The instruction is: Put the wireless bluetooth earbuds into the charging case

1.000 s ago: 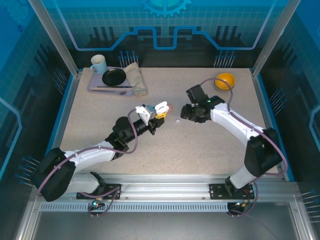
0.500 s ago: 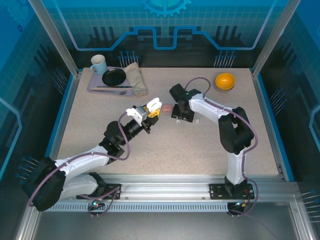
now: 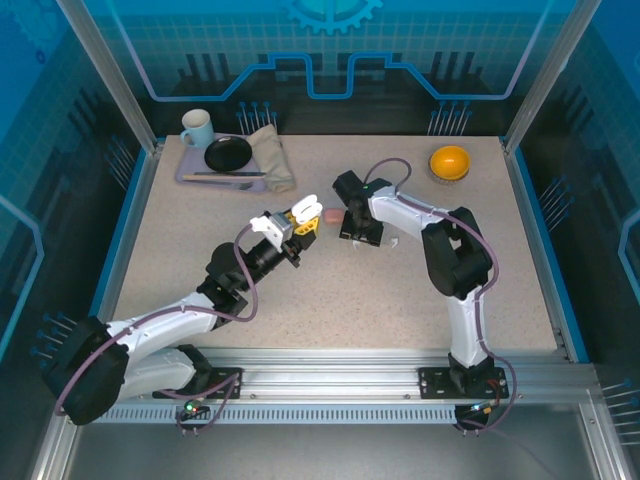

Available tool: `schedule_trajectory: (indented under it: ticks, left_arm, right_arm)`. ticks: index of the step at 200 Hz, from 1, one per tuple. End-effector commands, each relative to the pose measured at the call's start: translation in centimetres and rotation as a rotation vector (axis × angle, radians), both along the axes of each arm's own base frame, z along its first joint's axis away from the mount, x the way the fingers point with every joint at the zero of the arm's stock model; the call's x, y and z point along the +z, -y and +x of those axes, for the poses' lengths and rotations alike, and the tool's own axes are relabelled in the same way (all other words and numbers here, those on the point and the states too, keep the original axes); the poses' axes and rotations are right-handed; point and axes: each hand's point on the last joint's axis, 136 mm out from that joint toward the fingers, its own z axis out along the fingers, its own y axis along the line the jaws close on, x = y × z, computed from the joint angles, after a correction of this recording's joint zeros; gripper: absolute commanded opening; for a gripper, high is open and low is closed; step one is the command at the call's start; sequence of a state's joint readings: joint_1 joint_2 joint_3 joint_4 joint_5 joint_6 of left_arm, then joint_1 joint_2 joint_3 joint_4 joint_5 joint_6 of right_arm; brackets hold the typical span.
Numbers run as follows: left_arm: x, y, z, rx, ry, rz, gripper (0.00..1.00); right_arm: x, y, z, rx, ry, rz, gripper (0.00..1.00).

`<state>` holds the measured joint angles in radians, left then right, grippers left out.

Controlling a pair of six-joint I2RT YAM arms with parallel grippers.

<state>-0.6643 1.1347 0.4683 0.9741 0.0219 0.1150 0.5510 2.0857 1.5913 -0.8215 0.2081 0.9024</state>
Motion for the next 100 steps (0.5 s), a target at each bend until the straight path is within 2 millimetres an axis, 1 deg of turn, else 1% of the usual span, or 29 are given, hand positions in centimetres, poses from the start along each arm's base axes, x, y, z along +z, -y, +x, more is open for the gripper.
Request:
schedule_trajectory:
  ticks: [1,37,100]
  left_arm:
    - [0.8,-0.3,-0.5,0.002,0.042,-0.004,0.0]
    - [0.6,-0.1,-0.5,-0.002,0.038,-0.001,0.0]
    - [0.7,-0.2,-0.4,-0.003,0.037,0.0,0.0]
  right_arm:
    - [-0.3,-0.8,0.2,0.03,-0.004,-0.006,0.58]
    - [-1.0,-1.1,0.5,0.046,-0.014,0.005,0.56]
    - [-1.7,-1.3,0.8,0.052,-0.021,0.007,0.51]
